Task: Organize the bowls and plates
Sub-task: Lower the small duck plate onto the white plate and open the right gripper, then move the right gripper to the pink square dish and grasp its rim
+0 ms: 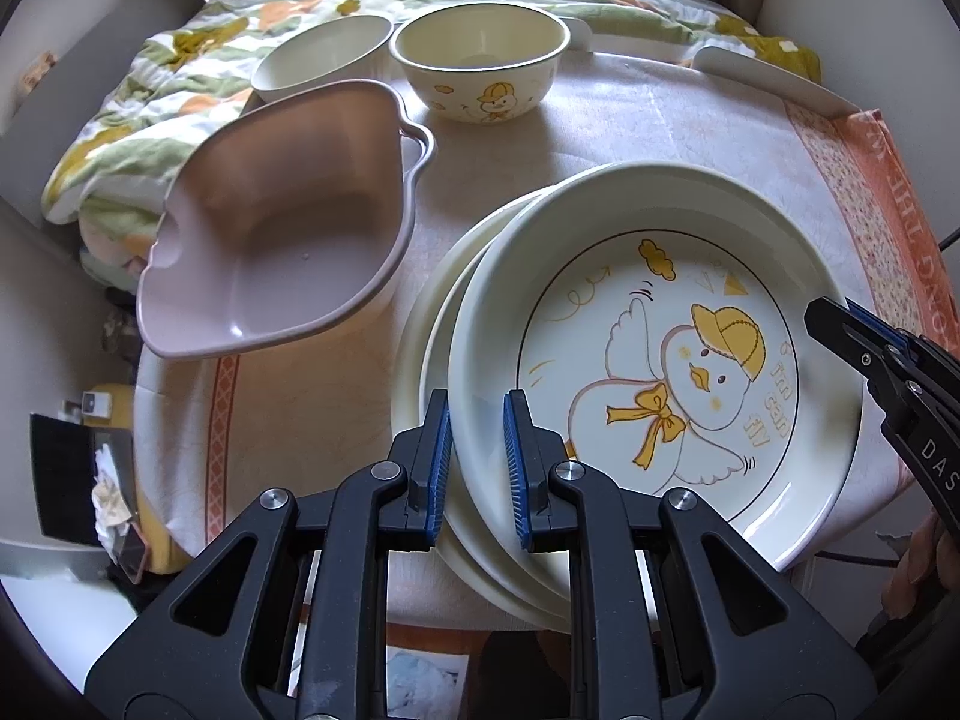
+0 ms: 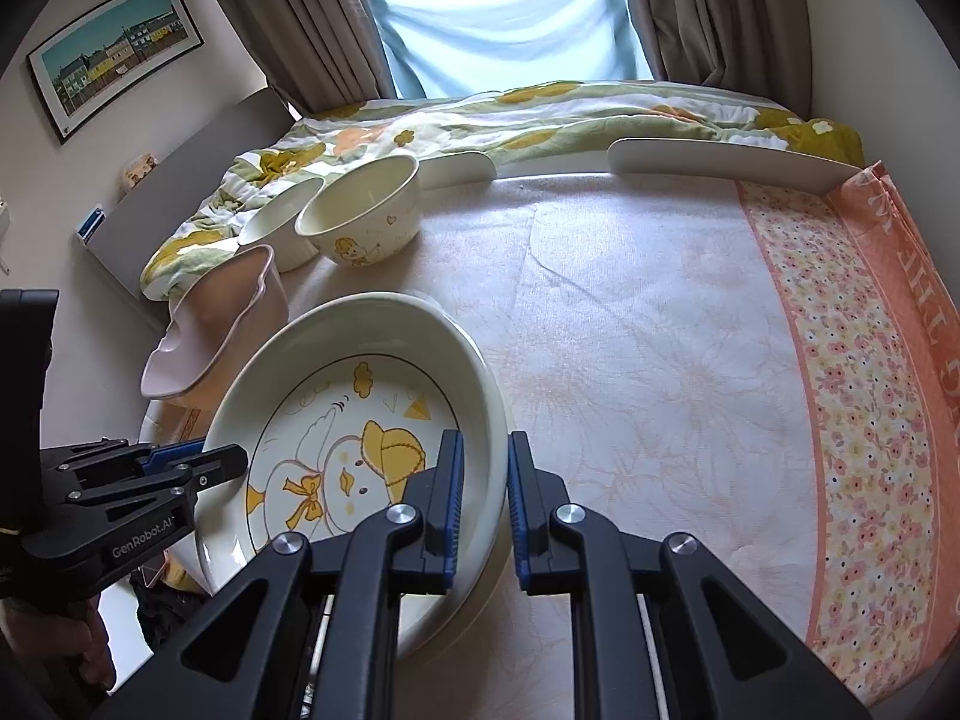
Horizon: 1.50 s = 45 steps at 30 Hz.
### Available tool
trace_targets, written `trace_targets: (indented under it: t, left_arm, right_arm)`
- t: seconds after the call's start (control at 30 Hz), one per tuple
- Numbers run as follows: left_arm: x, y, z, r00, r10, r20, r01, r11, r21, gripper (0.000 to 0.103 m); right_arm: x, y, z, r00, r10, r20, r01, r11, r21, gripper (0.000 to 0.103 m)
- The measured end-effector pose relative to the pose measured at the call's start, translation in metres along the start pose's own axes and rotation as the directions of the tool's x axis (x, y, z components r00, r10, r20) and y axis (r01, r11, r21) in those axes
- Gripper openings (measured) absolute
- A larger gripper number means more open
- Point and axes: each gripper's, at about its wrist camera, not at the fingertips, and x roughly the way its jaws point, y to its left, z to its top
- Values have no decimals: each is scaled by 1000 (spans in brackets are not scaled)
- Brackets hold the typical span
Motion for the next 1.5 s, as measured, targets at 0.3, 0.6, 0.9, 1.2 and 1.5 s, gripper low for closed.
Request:
trace_targets:
  t: [0.3, 0.6, 0.9, 1.2, 1.5]
  left_arm:
    - [-1, 3, 2, 1000, -3, -23, 3, 1000, -17, 14]
    - [-2, 5, 2, 1000, -10, -28, 9, 1000, -28, 14]
    - [-5, 13, 0, 998, -43, -43, 40, 997, -73, 14]
    - [-9, 13, -1, 999, -5, -42, 3, 998, -56, 14]
    - [-51, 21, 6, 998, -31, 54, 35, 996, -85, 16]
  right_arm:
    - [-2, -5, 1, 1000, 16, 5, -16, 1000, 16, 13]
    - [0, -2, -1, 1000, 21, -7, -20, 1000, 8, 13]
    - [5, 1, -4, 1000, 13, -24, -13, 1000, -11, 13]
    - [6, 3, -4, 1000, 15, -25, -15, 1000, -18, 13]
    - [-18, 8, 11, 999, 46, -7, -46, 999, -20, 13]
